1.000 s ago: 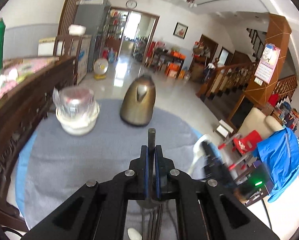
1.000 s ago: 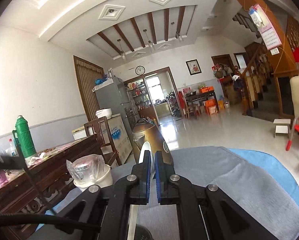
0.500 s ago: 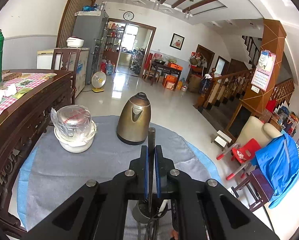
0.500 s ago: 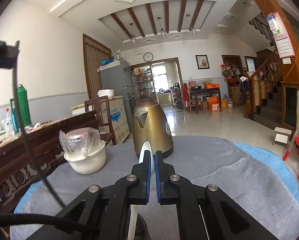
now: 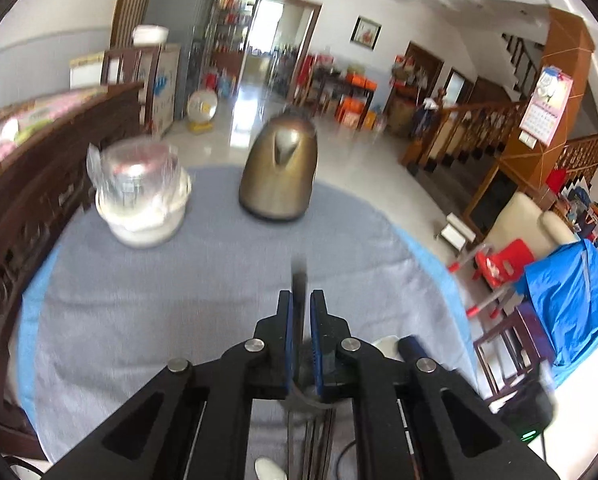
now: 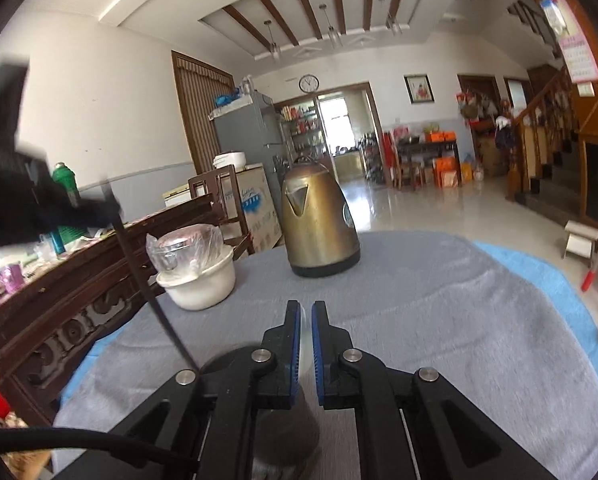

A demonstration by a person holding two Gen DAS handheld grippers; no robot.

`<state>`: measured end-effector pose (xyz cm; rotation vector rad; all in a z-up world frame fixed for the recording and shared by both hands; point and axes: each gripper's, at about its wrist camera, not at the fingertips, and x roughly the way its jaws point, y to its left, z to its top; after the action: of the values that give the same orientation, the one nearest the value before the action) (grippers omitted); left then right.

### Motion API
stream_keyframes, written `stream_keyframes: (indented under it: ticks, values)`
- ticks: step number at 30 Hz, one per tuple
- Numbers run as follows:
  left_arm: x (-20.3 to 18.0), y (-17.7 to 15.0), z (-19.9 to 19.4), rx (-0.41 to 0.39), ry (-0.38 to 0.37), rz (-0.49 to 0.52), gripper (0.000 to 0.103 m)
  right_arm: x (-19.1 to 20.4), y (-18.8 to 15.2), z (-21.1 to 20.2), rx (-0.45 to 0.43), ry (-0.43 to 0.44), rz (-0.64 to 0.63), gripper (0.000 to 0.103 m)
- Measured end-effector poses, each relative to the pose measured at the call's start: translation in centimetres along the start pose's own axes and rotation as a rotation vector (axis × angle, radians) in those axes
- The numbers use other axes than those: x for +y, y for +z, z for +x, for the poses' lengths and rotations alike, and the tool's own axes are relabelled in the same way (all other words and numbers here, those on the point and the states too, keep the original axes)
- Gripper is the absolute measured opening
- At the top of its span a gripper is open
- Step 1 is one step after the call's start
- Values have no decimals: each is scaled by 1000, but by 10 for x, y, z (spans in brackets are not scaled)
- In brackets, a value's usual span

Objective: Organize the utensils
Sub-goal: 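Lower the black stick into the gray holder with the left tool while the right tool drops the spoon in, then move the open left tool to the second white spoon and close on it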

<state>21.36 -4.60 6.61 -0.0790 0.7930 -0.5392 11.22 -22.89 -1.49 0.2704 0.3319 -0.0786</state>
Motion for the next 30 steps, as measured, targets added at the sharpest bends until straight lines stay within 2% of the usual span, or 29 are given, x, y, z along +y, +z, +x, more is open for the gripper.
stream_keyframes:
  ticks: [2,3,4,5,6,8,11,13,14,19,23,26,30]
  values:
    - [5,-12,-1,9,8,-4,15,-7,-1,-14,-2,12,32,20]
    - [7,-17,-2,9,9,-8,27,-11,-1,-22,-10,20,52,32]
    - [10,-25,-6,2,10,-19,36,-14,-2,-29,-16,27,72,52]
    - [13,-31,-9,-3,11,-26,38,-16,-2,-35,-22,32,86,61]
    - [15,-38,-11,-5,12,-30,38,-21,-3,-45,-46,35,109,62]
    - [21,-53,-16,-2,17,-44,38,-26,-5,-57,-63,42,134,62]
    - [29,-76,-21,15,37,-59,38,-33,-11,-68,-34,44,151,57]
    - [34,-92,-22,30,53,-70,38,-37,-17,-72,2,50,159,42]
    - [38,-101,-21,44,60,-81,38,-39,-21,-73,28,53,162,39]
    - [48,-139,-14,126,69,-120,38,-47,-45,-82,120,65,182,39]
    - [51,-162,-8,178,73,-136,38,-53,-67,-85,195,107,235,39]
    - [49,-177,-4,205,82,-130,38,-52,-80,-83,216,131,248,39]
    - [46,-190,1,238,85,-124,38,-38,-94,-83,227,135,198,39]
